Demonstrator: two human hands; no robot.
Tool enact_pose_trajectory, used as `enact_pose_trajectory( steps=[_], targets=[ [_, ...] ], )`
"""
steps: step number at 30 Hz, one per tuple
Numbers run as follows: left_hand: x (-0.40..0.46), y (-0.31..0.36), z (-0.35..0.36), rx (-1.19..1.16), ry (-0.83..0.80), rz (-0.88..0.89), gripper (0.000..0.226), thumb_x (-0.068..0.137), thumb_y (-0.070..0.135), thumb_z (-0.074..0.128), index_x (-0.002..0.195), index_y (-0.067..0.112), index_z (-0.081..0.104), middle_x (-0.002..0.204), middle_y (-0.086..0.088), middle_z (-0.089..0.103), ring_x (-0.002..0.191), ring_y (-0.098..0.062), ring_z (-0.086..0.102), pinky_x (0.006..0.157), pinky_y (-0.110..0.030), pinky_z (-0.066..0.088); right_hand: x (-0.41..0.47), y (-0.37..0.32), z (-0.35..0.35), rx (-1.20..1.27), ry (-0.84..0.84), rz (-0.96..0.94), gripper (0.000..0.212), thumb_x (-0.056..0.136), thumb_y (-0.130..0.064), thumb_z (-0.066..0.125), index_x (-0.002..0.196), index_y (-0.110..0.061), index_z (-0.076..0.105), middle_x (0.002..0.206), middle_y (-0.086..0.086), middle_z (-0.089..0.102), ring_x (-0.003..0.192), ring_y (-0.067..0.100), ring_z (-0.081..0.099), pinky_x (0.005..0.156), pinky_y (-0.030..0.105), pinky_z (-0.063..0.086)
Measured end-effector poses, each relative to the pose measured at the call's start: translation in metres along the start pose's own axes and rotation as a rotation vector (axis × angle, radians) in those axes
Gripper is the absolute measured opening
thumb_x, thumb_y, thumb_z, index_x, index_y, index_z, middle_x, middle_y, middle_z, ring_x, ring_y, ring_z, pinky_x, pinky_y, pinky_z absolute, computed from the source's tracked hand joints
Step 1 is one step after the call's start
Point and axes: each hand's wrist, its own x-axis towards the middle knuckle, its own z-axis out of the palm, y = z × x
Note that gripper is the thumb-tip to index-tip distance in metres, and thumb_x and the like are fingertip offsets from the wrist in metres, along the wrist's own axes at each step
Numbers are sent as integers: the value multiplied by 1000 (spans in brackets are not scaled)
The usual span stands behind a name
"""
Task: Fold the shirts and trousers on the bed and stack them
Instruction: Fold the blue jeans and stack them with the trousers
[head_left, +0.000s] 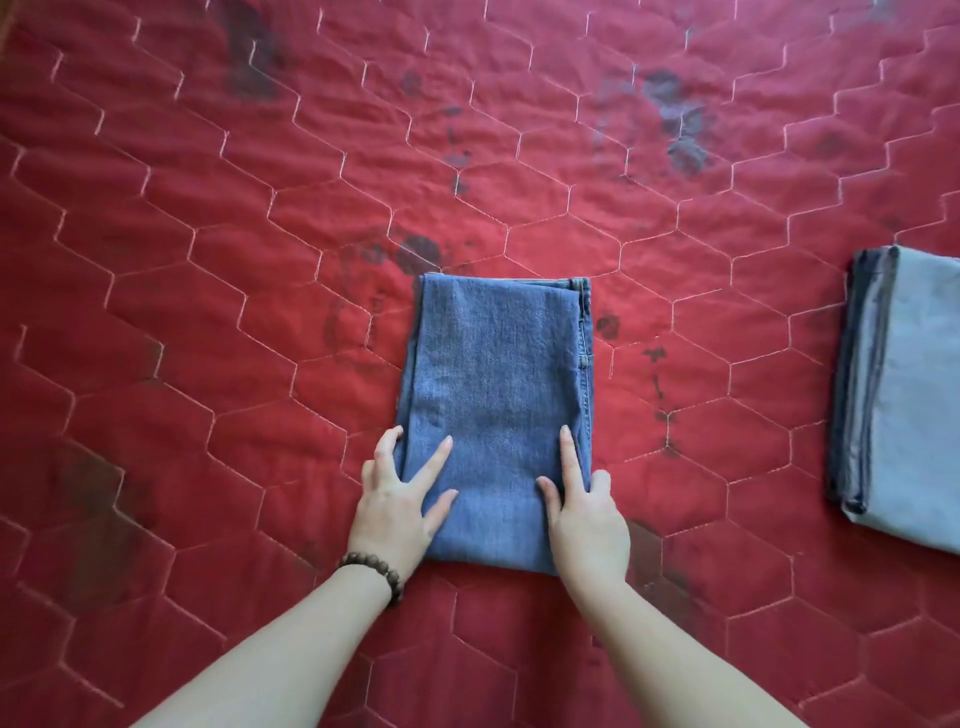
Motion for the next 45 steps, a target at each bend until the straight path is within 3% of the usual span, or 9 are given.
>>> enact_pose_trajectory(
  steps=[4, 7, 9, 12, 15, 22, 31, 40, 45],
  targets=[
    [7, 1, -5, -16, -8, -28, 65, 82, 40, 71, 140, 42, 42, 155, -17, 9, 123, -34, 33, 109, -39, 32, 6, -6, -7, 23, 120, -41, 72, 90, -56, 50, 148, -44, 10, 121, 13, 43, 93, 34, 51, 79, 41, 47],
    [38, 8, -10, -69, -44, -96, 71, 83, 41, 68, 144, 46, 32, 143, -16, 20, 112, -37, 49, 104, -33, 37, 26, -11, -18, 85, 70, -80, 80, 84, -62, 54, 146, -54, 5, 131, 11, 33, 102, 33, 49, 84, 41, 49],
    [57, 8, -16, -74, -117, -148, 75, 84, 44, 65, 144, 54, 22, 129, -11, 30, 90, -33, 59, 95, -30, 43, 38, -12, -24, 143, -14, -101, 84, 82, -61, 59, 142, -60, 0, 128, 7, 31, 95, 32, 55, 83, 39, 50],
    [66, 4, -26, -69, -207, -117, 78, 83, 50, 63, 140, 63, 12, 106, -2, 38, 71, -17, 49, 81, -24, 38, 44, -12, -27, 299, -102, -80, 87, 82, -52, 65, 137, -67, 0, 117, 1, 32, 84, 26, 57, 84, 35, 48],
    [59, 6, -34, -81, -258, -74, 71, 84, 49, 63, 138, 65, 20, 103, -1, 42, 83, -18, 52, 81, -21, 35, 40, -10, -29, 365, -157, -76, 78, 88, -39, 64, 142, -60, 12, 114, 0, 38, 95, 26, 56, 92, 34, 43],
    [25, 41, -44, -90, -183, 9, 63, 87, 38, 64, 145, 36, 39, 128, -4, 44, 109, -28, 58, 95, -30, 43, 10, 10, -60, 334, -143, -152, 60, 96, -21, 51, 149, -37, 26, 149, -4, 33, 124, 24, 47, 99, 33, 41],
    [10, 224, -17, -97, -94, 184, 62, 86, 36, 65, 143, 36, 41, 139, -8, 40, 107, -31, 60, 94, -36, 48, 7, 140, -170, 308, 106, -119, 60, 96, -21, 49, 148, -41, 26, 154, -5, 28, 123, 26, 50, 93, 36, 45],
    [18, 442, 101, -172, -38, 258, 60, 89, 36, 61, 144, 41, 37, 146, -8, 37, 116, -30, 56, 98, -38, 46, 80, 352, -276, 256, 195, -112, 60, 97, -21, 48, 149, -40, 24, 151, 4, 32, 121, 32, 50, 95, 40, 45],
    [37, 501, 149, -136, -45, 268, 60, 90, 37, 59, 144, 43, 34, 150, -5, 34, 122, -27, 53, 97, -36, 46, 120, 417, -291, 258, 162, -108, 61, 97, -21, 47, 149, -40, 22, 156, 3, 26, 127, 32, 47, 96, 44, 45]
  ],
)
